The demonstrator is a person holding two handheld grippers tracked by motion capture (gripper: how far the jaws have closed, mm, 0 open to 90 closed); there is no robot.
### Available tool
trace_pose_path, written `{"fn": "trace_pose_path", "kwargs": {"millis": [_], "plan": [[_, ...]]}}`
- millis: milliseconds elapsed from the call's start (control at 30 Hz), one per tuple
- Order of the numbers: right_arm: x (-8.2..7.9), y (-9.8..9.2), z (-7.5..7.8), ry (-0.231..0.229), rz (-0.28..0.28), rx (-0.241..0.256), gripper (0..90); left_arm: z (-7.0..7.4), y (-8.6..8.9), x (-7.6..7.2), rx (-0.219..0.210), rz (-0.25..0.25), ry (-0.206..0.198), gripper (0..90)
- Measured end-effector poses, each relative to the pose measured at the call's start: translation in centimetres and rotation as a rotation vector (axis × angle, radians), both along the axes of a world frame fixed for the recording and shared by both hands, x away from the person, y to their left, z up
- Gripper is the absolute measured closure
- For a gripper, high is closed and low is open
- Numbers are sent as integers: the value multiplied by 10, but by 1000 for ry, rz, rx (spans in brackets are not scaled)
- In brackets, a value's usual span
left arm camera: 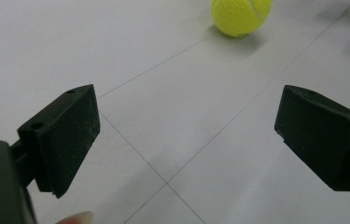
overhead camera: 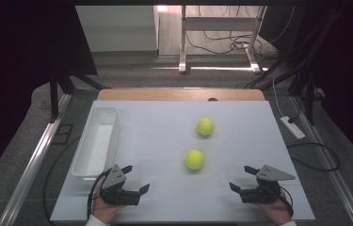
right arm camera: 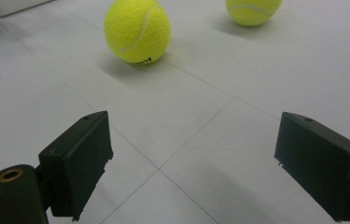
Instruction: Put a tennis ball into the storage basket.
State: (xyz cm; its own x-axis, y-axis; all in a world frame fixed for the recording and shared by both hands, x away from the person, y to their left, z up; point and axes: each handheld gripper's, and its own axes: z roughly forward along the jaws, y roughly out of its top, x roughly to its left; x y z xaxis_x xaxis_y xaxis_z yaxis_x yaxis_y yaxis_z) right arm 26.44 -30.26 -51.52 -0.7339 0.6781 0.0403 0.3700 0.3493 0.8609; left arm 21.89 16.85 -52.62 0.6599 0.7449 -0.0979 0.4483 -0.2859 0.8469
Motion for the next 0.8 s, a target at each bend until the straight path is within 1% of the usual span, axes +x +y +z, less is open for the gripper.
{"fn": "trace_pose_path", "kwargs": {"millis": [167,533,567,633,667,767,800], "plan": [[0,0,0,0,-3,-9,109,0,0,0,-4,1,0,74],[1,0,-2,1,-1,-8,114,-2,-1,1,-5,8,10,74],[2,0,-2,3,-8,-8,115,-2,-1,1,-1,5,9,74],[2,0,-2,4,-14,-6,116,-1,-3,0,19,0,-2,74],[2,-1,-2,8,-18,1,116,0,-3,0,19,-4,-3,74],[1,-1,-2,4,-30,-3,117,1,-4,0,6,-14,-2,74],[1,-1,-1,3,-34,-5,117,1,-4,0,8,-18,-4,74]]}}
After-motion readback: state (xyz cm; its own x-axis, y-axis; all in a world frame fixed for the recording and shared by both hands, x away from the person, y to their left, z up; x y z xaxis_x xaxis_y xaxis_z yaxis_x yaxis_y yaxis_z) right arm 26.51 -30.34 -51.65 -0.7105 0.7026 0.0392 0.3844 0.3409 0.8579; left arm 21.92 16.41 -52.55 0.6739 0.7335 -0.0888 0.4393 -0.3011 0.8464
